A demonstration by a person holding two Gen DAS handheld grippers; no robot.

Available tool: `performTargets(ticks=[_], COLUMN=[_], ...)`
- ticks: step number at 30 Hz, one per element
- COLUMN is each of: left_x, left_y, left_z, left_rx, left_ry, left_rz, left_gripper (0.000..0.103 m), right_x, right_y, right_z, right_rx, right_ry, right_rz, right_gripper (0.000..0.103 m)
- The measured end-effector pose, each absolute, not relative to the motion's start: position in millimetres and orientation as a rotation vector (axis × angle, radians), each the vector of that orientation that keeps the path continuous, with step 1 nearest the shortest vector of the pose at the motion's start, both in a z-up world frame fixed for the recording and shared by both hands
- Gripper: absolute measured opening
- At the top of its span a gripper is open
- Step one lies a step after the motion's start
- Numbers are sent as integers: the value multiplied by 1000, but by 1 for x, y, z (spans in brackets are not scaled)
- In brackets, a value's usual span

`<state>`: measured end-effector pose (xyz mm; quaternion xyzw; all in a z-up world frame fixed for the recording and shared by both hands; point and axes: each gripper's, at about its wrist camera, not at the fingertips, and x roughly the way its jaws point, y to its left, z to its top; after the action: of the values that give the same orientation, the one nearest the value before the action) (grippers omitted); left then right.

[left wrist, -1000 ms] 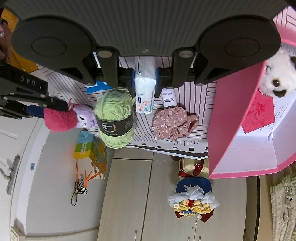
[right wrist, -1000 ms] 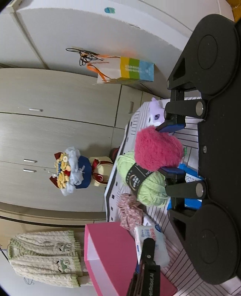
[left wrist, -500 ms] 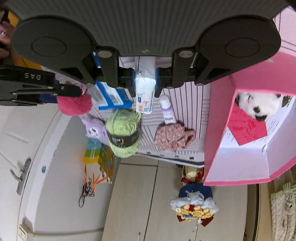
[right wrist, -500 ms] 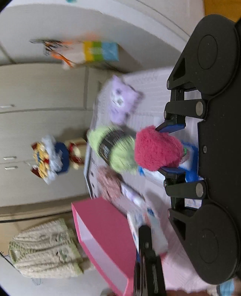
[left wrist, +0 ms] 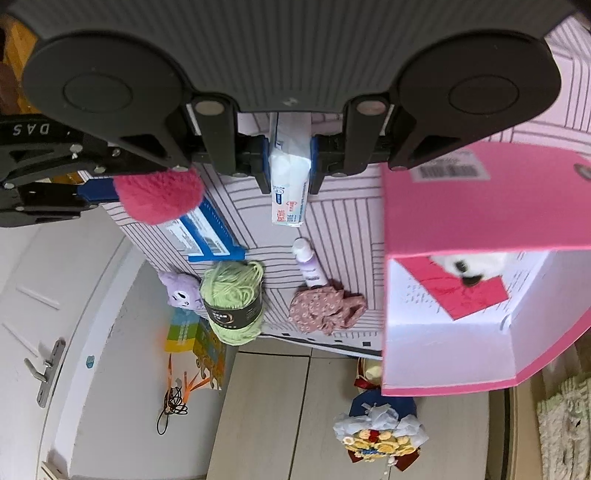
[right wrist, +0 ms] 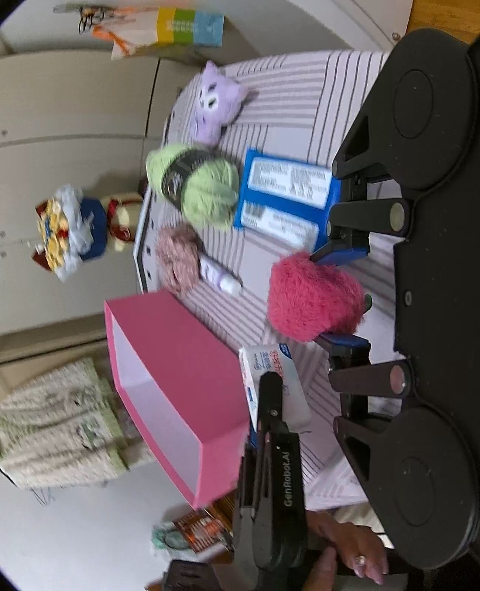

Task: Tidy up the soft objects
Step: 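Lift the white tube with the left gripper while the right gripper carries the pompom over the box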

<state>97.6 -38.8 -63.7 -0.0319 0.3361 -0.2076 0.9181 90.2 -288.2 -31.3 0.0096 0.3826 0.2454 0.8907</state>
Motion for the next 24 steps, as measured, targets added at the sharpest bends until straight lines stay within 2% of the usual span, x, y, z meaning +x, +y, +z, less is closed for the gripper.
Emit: performTargets(ticks=[15,24], left_x=[57,55], left_y=[31,67], left_z=[-14,34], left_rx=[-63,1], left_ry=[736,582], left_rz=[-492,-436], left_gripper=[18,18], right_x=[83,104], right_y=[-227,-184], right_z=[23,63], right_rx=[-3,-16], right_ry=[828,712], right_rz=[802,854], right_gripper=[42,42])
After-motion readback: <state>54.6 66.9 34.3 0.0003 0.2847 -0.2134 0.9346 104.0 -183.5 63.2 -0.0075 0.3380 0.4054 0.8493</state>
